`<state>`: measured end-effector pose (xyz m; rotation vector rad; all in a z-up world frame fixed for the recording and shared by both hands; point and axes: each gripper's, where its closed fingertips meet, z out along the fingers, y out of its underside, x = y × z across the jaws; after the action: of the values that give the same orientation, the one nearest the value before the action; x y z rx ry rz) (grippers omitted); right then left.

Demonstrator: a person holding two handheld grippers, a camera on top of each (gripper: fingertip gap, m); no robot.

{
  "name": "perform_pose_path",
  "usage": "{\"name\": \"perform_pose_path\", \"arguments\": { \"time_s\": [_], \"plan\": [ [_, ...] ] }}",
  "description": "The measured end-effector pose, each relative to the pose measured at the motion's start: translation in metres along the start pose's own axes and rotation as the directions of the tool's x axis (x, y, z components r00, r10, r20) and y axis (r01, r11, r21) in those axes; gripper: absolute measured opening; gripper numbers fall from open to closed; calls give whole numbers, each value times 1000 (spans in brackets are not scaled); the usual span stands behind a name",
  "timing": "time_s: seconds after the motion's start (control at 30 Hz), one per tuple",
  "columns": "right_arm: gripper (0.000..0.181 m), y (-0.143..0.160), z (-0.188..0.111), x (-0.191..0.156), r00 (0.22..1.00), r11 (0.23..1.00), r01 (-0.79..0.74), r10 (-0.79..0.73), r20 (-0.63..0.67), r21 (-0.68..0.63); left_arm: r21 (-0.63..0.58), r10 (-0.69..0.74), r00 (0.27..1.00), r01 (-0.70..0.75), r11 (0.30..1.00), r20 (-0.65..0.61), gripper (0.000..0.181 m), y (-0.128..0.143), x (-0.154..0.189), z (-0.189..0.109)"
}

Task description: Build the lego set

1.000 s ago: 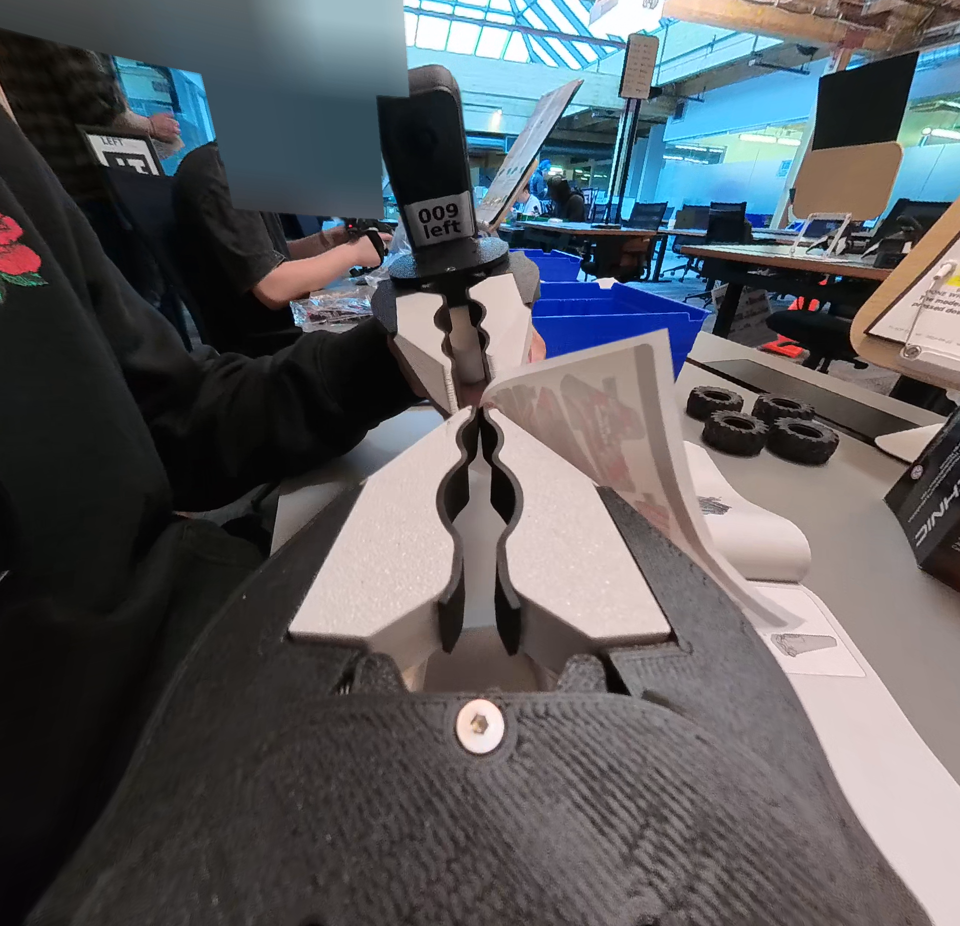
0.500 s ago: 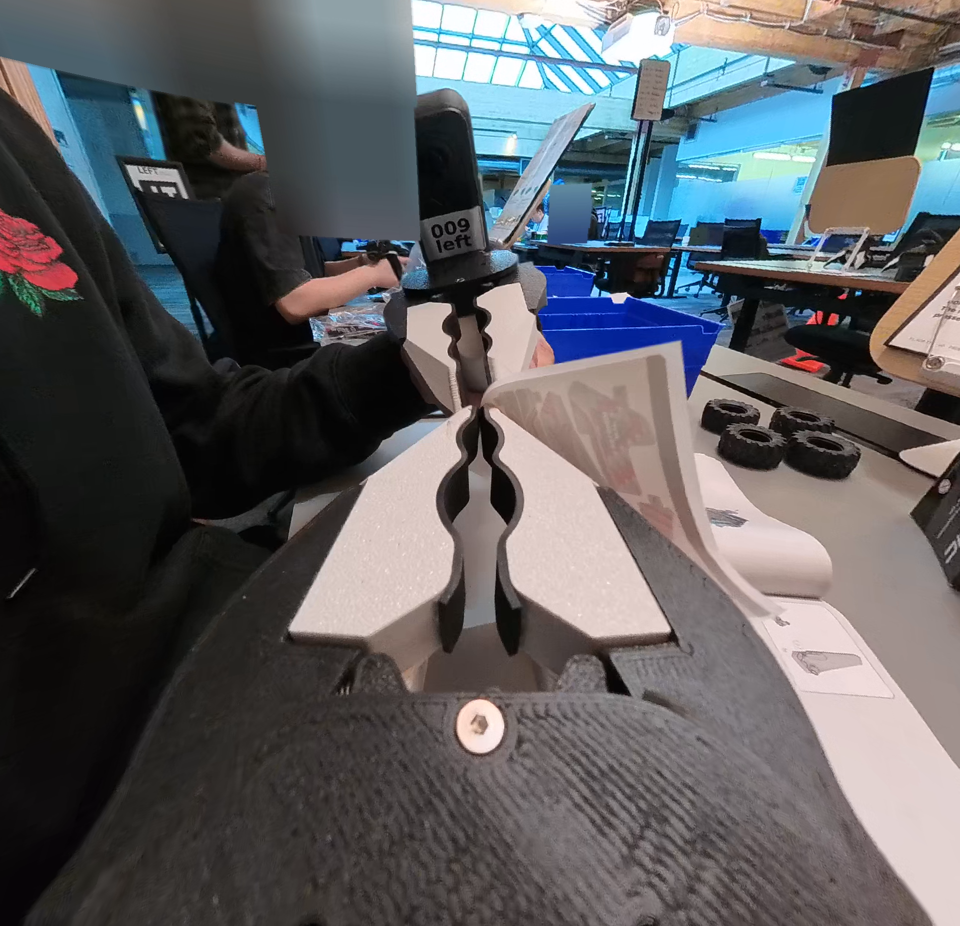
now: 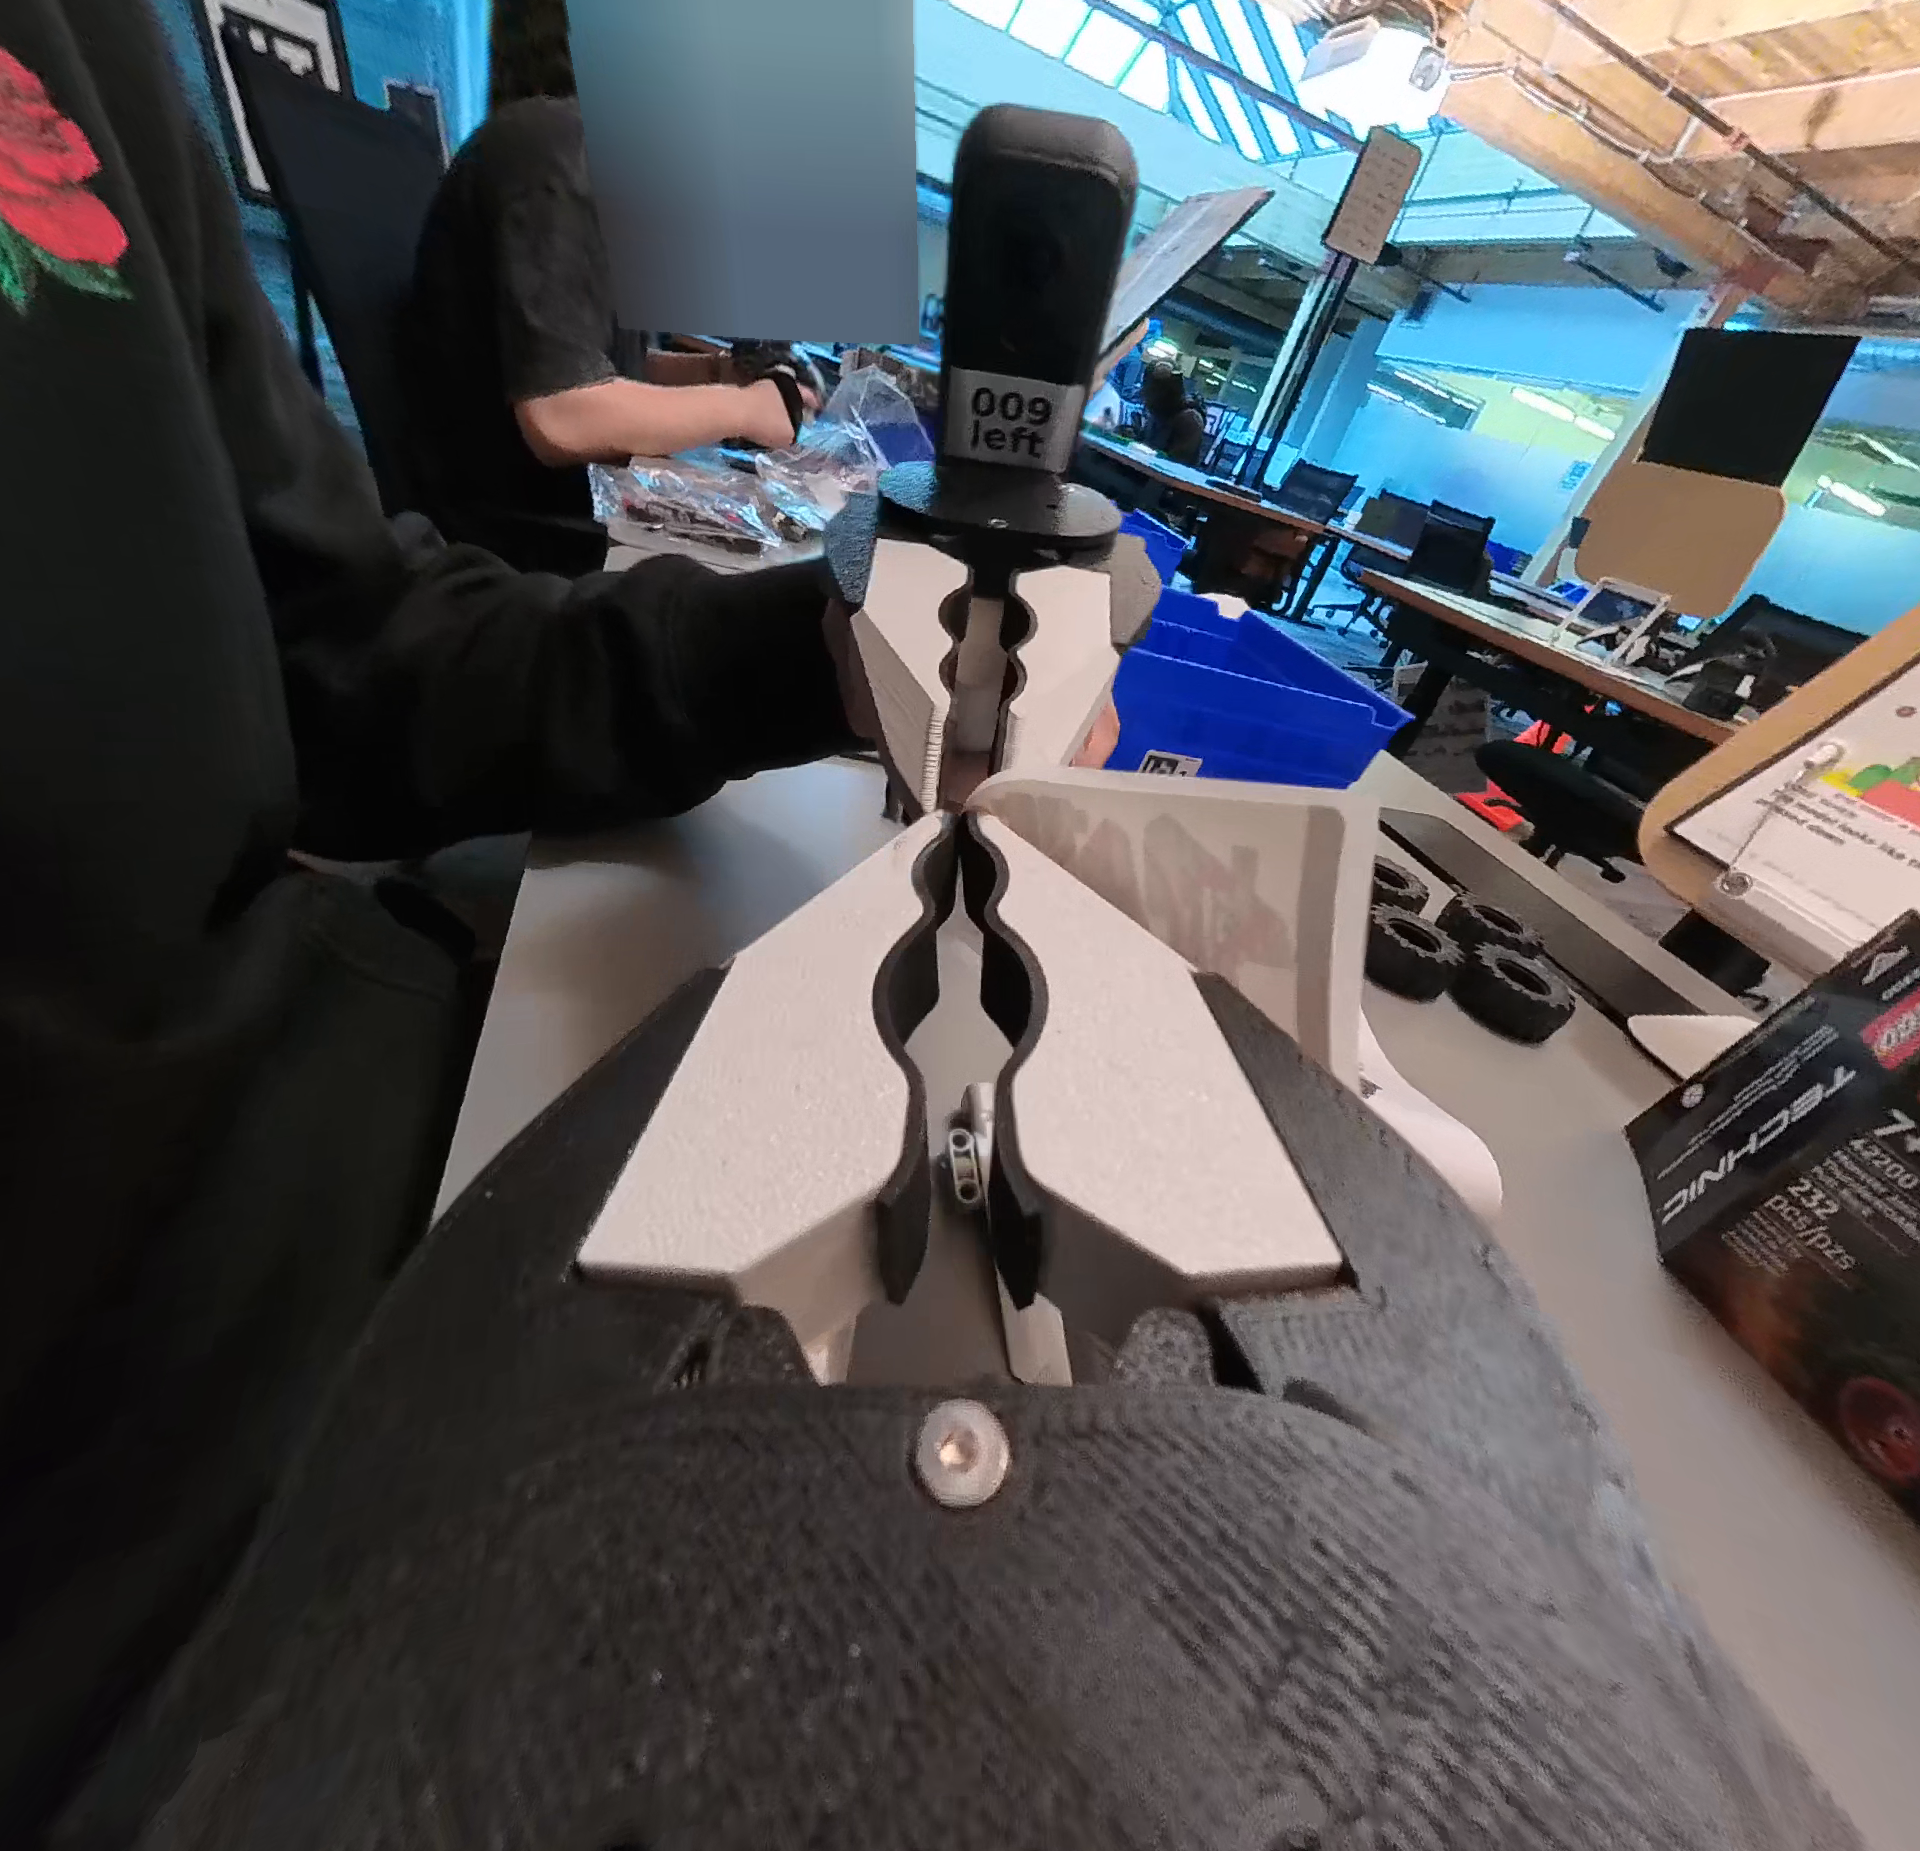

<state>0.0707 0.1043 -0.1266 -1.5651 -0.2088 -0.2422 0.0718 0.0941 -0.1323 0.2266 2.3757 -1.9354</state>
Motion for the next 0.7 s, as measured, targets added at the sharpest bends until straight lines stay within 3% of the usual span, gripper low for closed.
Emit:
{"name": "perform_pose_path", "arguments": {
  "time_s": [0.2, 0.37, 0.47, 0.7],
  "plan": [
    [0, 2, 0, -4, 995, 994, 97, -97, 7, -40, 14, -18, 1000, 18, 1000, -25, 0, -1, 3, -1],
    [0, 1, 0, 0, 997, 997, 75, -75, -21, -23, 17, 11, 1000, -11, 1000, 11, 11, -5, 0, -1],
    [0, 0, 0, 0, 998, 998, 63, -63, -22, -9, 6, 18, 1000, -18, 1000, 26, 5, -4, -2, -2],
    [0, -3, 1, 0, 999, 999, 44, -44, -21, 21, 16, 9, 999, -10, 1000, 37, 10, -5, -5, -2]
  ]
}}
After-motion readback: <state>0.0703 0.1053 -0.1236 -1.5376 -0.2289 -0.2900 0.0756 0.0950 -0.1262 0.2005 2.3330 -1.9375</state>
